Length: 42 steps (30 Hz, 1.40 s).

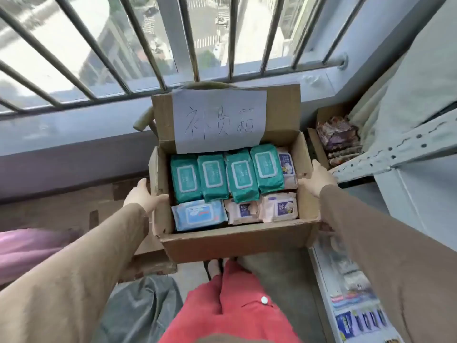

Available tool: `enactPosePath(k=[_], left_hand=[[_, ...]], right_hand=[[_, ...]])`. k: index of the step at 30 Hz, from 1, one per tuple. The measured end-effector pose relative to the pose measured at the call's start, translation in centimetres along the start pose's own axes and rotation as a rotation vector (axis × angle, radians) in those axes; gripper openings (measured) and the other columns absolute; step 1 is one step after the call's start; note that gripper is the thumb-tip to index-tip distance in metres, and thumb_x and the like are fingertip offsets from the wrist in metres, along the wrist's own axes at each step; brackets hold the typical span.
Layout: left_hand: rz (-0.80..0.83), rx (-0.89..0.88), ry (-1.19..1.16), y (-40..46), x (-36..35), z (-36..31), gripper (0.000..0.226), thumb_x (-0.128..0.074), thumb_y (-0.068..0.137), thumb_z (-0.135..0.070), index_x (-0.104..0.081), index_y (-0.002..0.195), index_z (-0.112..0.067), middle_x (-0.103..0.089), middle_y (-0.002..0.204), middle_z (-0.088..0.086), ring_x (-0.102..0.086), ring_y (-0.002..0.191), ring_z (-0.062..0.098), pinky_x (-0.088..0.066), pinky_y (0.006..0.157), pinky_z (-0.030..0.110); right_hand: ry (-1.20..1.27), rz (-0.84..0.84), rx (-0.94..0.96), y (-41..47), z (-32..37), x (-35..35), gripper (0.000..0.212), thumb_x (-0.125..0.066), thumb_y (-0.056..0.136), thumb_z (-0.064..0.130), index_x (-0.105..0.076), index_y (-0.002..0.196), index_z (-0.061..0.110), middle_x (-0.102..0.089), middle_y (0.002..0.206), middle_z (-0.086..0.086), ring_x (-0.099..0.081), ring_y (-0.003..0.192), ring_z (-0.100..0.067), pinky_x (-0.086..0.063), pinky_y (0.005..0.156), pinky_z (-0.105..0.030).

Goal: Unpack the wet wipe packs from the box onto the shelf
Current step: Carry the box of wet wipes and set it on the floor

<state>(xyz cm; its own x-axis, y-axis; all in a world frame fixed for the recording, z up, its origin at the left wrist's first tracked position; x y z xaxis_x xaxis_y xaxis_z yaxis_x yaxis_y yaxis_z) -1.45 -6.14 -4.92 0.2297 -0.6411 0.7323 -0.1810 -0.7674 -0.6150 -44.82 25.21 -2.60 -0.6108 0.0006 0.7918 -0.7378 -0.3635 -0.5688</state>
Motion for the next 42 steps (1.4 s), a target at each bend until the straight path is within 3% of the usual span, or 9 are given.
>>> enactPosePath(k=[2, 4, 6, 8, 12, 17, 26, 38, 42], left_hand=[[0.062, 0.063, -0.119, 1.7, -0.8, 0.1, 0.09, -0.078, 0.075, -0.046, -0.034, 0.15, -0.022, -0.057, 0.139, 0.006, -0.06, 0.119, 0.028, -0.052, 0.096, 0.041], [0.155, 0.13, -0.235, 2.7, -2.4, 0.9, 0.062, -0.08, 0.076, -0.04, -0.059, 0.132, -0.024, -0.073, 0.11, 0.0, -0.071, 0.092, 0.022, -0.059, 0.075, 0.035], [0.162, 0.143, -0.257, 3.8, -3.0, 0.9, 0.035, -0.081, 0.076, -0.039, -0.072, 0.107, -0.024, -0.076, 0.082, -0.005, -0.073, 0.074, 0.018, -0.06, 0.066, 0.033], [0.138, 0.194, -0.3, 4.3, -3.2, 1.2, 0.027, -0.082, 0.074, -0.041, -0.074, 0.092, -0.023, -0.076, 0.073, -0.003, -0.074, 0.068, 0.02, -0.06, 0.064, 0.034], [0.167, 0.292, -0.231, 5.8, -4.3, 1.4, 0.036, -0.079, 0.077, -0.045, -0.07, 0.095, -0.015, -0.075, 0.086, 0.006, -0.073, 0.075, 0.027, -0.06, 0.071, 0.037], [0.158, 0.23, 0.078, 7.2, -4.4, 0.0, 0.038, -0.065, 0.091, -0.035, -0.066, 0.112, -0.003, -0.07, 0.107, 0.016, -0.067, 0.096, 0.033, -0.054, 0.09, 0.042], [0.171, 0.078, 0.276, 5.7, -2.5, -0.2, 0.035, -0.058, 0.095, -0.034, -0.068, 0.107, -0.002, -0.071, 0.104, 0.015, -0.067, 0.096, 0.033, -0.053, 0.088, 0.038], [0.218, -0.339, 0.536, -2.8, 1.2, -0.9, 0.024, -0.057, 0.092, -0.027, -0.065, 0.074, -0.012, -0.069, 0.074, 0.008, -0.066, 0.065, 0.029, -0.051, 0.061, 0.03], [0.25, -0.52, 0.677, -8.1, -1.4, -2.2, 0.025, -0.059, 0.092, -0.024, -0.064, 0.073, -0.009, -0.07, 0.078, 0.01, -0.066, 0.074, 0.03, -0.048, 0.066, 0.031]], right_hand=[[0.033, 0.081, -0.069, 2.0, -0.6, -0.6, 0.062, -0.067, 0.089, 0.036, -0.043, 0.141, 0.013, -0.056, 0.138, -0.015, -0.055, 0.122, -0.035, -0.046, 0.101, -0.042], [0.048, 0.136, -0.131, 3.4, -1.7, -1.4, 0.051, -0.062, 0.093, 0.037, -0.052, 0.136, 0.009, -0.059, 0.135, -0.017, -0.056, 0.12, -0.036, -0.045, 0.096, -0.039], [0.08, 0.171, -0.2, 5.0, -2.9, -2.2, 0.051, -0.058, 0.096, 0.04, -0.056, 0.135, 0.007, -0.059, 0.135, -0.018, -0.055, 0.12, -0.036, -0.042, 0.093, -0.036], [0.143, 0.217, -0.275, 5.9, -4.1, -3.0, 0.061, -0.059, 0.095, 0.045, -0.052, 0.139, 0.004, -0.057, 0.137, -0.02, -0.054, 0.122, -0.037, -0.043, 0.096, -0.039], [0.12, 0.257, -0.369, 7.2, -5.3, -4.0, 0.074, -0.064, 0.089, 0.053, -0.048, 0.141, 0.002, -0.055, 0.137, -0.021, -0.054, 0.121, -0.038, -0.043, 0.099, -0.042], [-0.116, 0.211, -0.264, 7.5, -3.5, -4.1, 0.048, -0.054, 0.098, 0.043, -0.06, 0.122, 0.002, -0.064, 0.112, -0.017, -0.061, 0.105, -0.034, -0.047, 0.089, -0.037], [-0.099, 0.086, -0.229, 2.2, -4.5, -4.3, 0.047, -0.054, 0.099, 0.04, -0.062, 0.124, 0.002, -0.065, 0.125, -0.019, -0.062, 0.113, -0.035, -0.045, 0.082, -0.032], [0.217, 0.071, -0.49, -25.3, -14.2, -15.2, 0.036, -0.054, 0.098, 0.038, -0.065, 0.103, 0.004, -0.068, 0.104, -0.015, -0.065, 0.096, -0.031, -0.042, 0.07, -0.028], [0.35, 0.05, -0.636, -36.8, -18.8, -20.7, 0.043, -0.053, 0.098, 0.042, -0.065, 0.111, 0.002, -0.068, 0.112, -0.016, -0.065, 0.104, -0.031, -0.041, 0.072, -0.027]])
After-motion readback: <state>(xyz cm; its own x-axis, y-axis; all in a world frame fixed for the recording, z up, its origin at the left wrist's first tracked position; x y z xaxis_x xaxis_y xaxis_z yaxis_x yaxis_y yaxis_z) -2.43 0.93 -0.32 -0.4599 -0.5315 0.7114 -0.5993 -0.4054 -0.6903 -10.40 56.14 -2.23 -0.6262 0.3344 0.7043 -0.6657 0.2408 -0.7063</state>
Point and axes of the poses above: each hand's wrist, its own y-axis towards the middle knuckle, its own x-axis out of the back of the hand, z = x × y, the point moved 8 cm from there along y, towards the middle knuckle
